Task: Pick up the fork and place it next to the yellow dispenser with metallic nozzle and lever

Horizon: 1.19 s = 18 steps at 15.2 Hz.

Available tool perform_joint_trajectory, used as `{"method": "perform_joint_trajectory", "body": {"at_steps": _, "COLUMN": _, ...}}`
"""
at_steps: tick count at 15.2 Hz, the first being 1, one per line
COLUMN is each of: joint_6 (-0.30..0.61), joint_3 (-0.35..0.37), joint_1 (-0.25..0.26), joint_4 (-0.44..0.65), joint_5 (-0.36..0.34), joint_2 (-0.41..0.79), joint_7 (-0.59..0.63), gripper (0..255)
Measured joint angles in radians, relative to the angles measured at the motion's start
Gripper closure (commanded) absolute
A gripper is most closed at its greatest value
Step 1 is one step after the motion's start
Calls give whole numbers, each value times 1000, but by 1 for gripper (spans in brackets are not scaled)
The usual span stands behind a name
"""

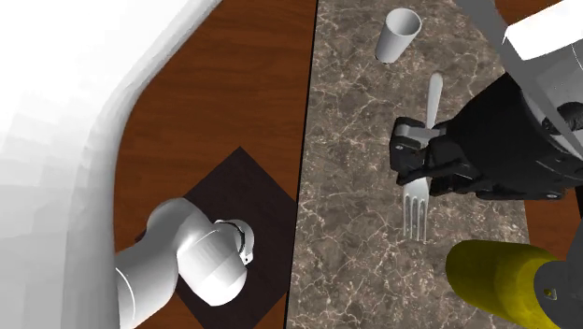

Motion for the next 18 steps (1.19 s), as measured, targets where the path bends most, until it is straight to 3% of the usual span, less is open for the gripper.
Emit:
{"method": "perform_joint_trajectory", "body": {"at_steps": 11, "joint_6": 7, "joint_3": -221, "joint_1": -55, "joint_4": 44, "joint_5": -94, "joint_2": -2, "joint_7": -300, "gripper": 255}}
{"method": "perform_joint_trajectory", "body": {"at_steps": 18, "joint_6": 11, "joint_3": -422, "joint_1": -71, "joint_4": 171, "joint_5": -103, "joint_2": 92, "joint_7": -533, "gripper": 255}}
